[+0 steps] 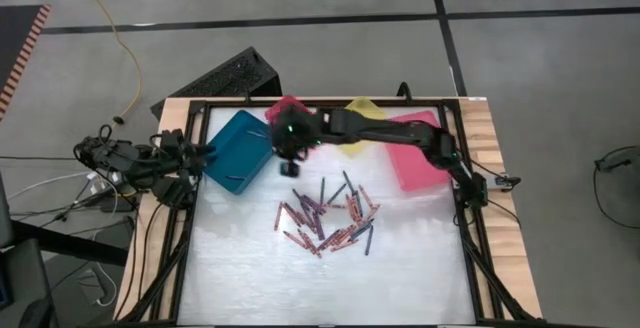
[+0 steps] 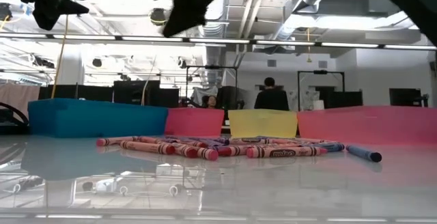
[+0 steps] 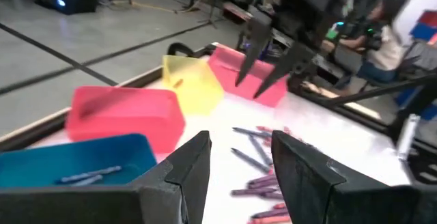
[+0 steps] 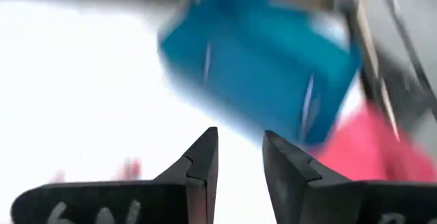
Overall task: Sort crayons
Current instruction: Put the blue crayon into the blue bin
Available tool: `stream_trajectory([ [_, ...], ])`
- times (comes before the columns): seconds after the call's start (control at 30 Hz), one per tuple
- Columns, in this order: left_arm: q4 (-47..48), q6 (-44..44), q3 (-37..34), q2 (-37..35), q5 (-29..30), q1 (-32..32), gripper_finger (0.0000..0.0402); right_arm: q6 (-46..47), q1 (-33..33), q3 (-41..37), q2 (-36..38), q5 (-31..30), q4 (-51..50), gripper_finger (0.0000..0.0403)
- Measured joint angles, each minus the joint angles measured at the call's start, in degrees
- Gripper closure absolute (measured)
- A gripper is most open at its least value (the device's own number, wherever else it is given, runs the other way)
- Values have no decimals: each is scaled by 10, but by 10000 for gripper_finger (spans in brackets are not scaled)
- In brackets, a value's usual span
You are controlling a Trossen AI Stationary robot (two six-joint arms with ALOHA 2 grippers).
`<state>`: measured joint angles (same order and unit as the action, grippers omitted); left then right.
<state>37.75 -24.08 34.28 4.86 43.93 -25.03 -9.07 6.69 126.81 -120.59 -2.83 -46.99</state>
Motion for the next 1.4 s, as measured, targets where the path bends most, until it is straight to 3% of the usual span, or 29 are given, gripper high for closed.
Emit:
stream_trajectory([
  [0.1,-4,-17,0,0,-11,0,256,8,-38,-2,30,-49,-108,292],
  [0.2,-7,-21,0,1,-17,0,256,28,-70,-23,63,-57,-164,292],
  [0.37,-45,-1,-17,7,-20,0,256,51,-107,-164,101,-72,-167,292],
  [0.47,-86,15,-32,9,-51,0,256,100,-118,-294,158,-78,-112,292],
  [0.63,-147,45,-56,9,-97,0,256,229,-142,-521,269,-93,89,292],
  [0.77,-153,46,-57,9,-87,0,256,356,-176,-657,346,-215,217,292],
  [0.87,-153,46,-57,9,-81,0,256,429,-190,-729,363,-299,255,292],
  [1.03,-153,53,-57,9,-72,0,256,505,-185,-772,354,-366,289,292],
  [1.4,-140,45,-57,9,-72,0,256,490,-148,-776,267,-362,354,292],
])
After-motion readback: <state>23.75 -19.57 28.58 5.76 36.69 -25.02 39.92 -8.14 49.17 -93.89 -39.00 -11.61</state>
